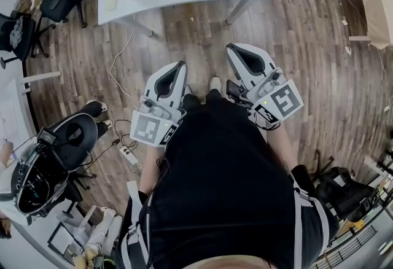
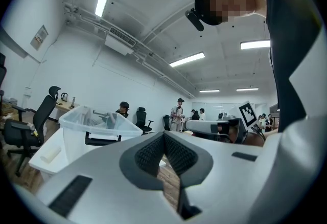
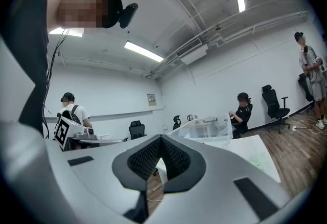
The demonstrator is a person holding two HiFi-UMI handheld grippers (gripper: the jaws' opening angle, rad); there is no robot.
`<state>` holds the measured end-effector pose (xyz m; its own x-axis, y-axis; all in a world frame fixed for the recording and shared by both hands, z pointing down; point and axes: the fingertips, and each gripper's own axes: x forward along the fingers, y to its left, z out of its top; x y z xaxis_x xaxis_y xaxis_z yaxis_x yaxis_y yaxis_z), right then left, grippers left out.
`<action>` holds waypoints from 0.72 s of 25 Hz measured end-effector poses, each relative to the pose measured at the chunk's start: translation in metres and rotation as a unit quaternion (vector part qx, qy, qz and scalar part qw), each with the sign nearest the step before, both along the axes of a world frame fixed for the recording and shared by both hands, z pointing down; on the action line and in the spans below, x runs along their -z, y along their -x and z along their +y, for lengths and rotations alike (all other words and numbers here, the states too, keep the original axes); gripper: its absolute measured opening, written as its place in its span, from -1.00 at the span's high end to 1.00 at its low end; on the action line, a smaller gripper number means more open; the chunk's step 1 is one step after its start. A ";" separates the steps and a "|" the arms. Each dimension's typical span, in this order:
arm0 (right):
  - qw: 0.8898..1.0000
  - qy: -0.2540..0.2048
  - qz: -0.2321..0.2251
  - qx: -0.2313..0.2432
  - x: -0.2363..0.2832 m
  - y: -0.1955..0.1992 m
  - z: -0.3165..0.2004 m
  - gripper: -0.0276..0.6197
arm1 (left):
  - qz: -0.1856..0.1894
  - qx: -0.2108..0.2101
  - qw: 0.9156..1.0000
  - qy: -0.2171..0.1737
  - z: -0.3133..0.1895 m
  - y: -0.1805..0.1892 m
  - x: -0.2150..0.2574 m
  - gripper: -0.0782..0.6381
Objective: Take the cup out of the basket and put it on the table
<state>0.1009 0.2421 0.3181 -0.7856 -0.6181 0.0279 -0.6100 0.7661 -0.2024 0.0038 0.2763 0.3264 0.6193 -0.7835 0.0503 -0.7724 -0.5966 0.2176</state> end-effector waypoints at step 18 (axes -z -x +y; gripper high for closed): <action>0.999 0.012 -0.008 0.038 -0.012 -0.028 -0.019 0.86 | -0.006 0.038 0.999 0.016 -0.018 -0.032 -0.015 0.73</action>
